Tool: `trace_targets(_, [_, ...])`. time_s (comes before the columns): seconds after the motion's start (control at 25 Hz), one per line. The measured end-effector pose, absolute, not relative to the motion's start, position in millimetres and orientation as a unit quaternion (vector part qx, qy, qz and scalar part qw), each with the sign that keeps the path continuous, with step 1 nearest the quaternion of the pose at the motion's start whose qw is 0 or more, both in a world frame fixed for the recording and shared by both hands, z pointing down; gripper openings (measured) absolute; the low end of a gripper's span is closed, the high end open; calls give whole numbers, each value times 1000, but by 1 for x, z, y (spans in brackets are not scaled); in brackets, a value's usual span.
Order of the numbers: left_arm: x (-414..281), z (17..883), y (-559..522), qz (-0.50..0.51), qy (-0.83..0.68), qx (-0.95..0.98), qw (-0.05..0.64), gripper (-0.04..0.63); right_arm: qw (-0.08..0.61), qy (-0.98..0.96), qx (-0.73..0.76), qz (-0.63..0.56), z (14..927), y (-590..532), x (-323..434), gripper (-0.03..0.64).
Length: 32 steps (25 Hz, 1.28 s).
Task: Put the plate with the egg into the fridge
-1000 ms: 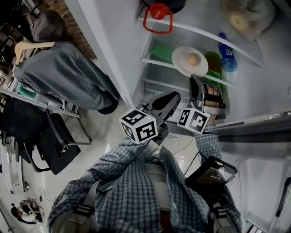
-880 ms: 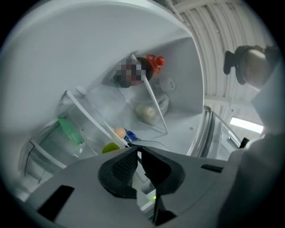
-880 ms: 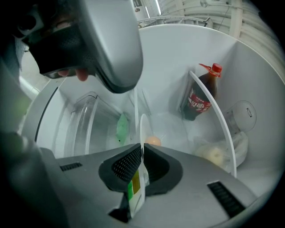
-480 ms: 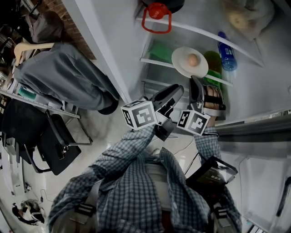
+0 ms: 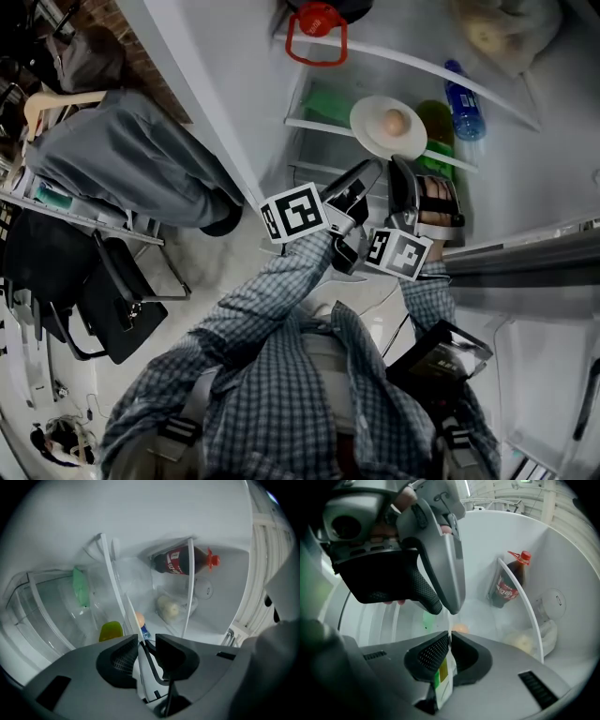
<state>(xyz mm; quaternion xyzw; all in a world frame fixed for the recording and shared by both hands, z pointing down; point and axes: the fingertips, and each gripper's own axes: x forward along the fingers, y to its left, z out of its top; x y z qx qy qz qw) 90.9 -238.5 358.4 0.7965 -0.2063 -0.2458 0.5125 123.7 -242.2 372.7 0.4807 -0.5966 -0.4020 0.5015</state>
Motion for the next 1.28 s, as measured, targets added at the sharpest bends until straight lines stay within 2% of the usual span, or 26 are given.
trace_targets(0.36, [96,369,-254,-268,-197,736,589,98,505,-593,475,-409,374,-235,126,25])
trace_targets(1.28, [85,368,-272,-330,-194,675,631,97,503,-589,457,-438,366,-219,120,20])
